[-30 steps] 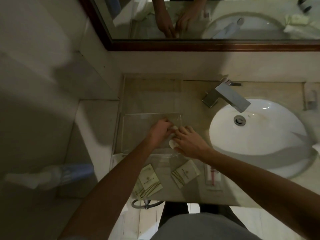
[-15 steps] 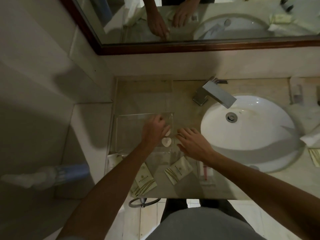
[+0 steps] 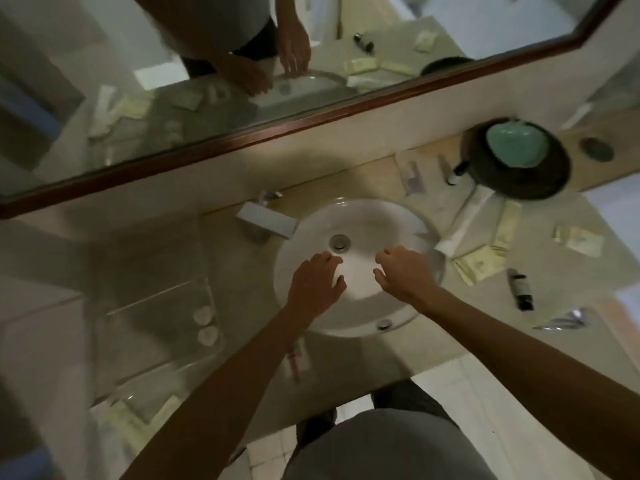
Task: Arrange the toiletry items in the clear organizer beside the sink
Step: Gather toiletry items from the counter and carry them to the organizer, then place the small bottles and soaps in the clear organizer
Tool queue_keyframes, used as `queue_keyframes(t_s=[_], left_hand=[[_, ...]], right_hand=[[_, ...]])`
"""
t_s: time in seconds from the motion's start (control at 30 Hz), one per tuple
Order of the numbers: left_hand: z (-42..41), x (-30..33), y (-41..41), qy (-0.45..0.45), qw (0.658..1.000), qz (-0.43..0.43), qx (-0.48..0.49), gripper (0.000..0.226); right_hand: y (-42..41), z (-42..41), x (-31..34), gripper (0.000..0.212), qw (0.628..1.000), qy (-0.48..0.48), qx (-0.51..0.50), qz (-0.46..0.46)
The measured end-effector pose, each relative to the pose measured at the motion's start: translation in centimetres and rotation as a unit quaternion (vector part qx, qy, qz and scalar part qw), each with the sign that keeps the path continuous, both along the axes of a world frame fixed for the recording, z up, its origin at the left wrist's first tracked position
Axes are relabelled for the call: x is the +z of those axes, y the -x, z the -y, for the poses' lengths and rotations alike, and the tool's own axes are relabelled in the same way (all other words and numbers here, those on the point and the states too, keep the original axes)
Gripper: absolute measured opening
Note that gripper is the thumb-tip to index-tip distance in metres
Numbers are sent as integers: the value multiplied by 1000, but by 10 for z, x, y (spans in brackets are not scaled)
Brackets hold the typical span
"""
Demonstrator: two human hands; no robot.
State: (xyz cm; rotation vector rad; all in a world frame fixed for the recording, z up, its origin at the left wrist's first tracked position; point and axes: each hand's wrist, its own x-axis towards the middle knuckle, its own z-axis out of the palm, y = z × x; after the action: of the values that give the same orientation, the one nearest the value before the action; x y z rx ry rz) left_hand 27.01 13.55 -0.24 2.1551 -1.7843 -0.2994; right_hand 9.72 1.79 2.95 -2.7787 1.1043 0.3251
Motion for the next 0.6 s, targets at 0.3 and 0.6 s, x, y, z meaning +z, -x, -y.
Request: queue_keyframes(t_s=[0.3, 0.6], left_hand=[[144, 4, 135, -52, 996, -54, -38, 42], [326, -32, 150, -71, 996, 48, 7, 63]], right_hand=[[138, 80, -11, 21, 996, -7, -91, -18], [249, 112, -38, 15, 975, 60, -210, -25]])
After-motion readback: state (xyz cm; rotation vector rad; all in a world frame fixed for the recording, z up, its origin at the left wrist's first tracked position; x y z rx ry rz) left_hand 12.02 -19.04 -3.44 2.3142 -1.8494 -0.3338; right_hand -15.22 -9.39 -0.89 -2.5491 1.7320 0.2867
